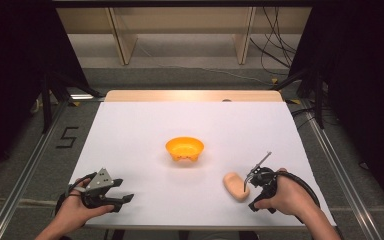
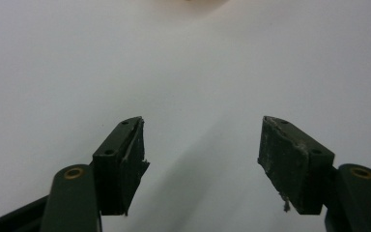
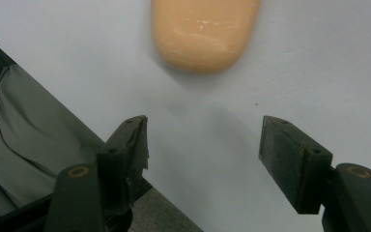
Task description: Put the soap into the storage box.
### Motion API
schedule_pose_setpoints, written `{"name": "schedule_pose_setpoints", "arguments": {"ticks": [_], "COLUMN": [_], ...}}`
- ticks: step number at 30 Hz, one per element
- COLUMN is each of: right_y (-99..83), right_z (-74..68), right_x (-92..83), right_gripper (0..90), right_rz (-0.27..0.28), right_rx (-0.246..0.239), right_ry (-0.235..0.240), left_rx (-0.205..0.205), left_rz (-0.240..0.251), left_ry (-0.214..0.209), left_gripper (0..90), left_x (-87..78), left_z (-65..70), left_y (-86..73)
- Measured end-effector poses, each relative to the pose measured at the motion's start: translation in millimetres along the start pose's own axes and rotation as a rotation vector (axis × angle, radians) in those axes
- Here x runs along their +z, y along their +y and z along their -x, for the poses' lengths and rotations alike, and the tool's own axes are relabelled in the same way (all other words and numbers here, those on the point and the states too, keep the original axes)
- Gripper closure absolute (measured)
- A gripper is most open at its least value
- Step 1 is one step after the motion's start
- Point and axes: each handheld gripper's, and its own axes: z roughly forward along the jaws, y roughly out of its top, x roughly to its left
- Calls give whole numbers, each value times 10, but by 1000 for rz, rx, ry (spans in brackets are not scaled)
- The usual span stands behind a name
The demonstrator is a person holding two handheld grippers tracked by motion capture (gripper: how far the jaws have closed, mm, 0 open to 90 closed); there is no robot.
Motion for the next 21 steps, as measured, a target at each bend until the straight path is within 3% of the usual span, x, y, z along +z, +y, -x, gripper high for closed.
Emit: {"name": "schedule_pose_setpoints", "arguments": {"ticks": [1,2,6,10,11,13,15,21], "right_y": [6,13,42,113,133,149,194,300], "right_z": [-14,0,-4,4,22,14,36,51], "right_x": [-1,8,-6,-19,-17,-24,-39,-42], "right_gripper": [353,353,353,353,350,350,349,338], "right_rz": [-10,-2,4,1,7,6,9,29], "right_rx": [23,6,10,39,18,35,13,15], "right_ry": [2,-4,-2,1,-2,-1,4,-4], "left_rx": [-2,-2,-3,-14,-13,8,-21,-24], "left_rz": [1,1,3,0,1,1,6,19], "left_ry": [0,0,-2,0,-1,-1,-9,-6], "left_gripper": [328,326,322,315,313,312,309,304], "left_x": [1,1,0,8,7,1,5,4], "left_z": [0,0,-1,10,12,2,15,15], "left_y": [0,0,-4,-7,-6,-1,-5,1]}}
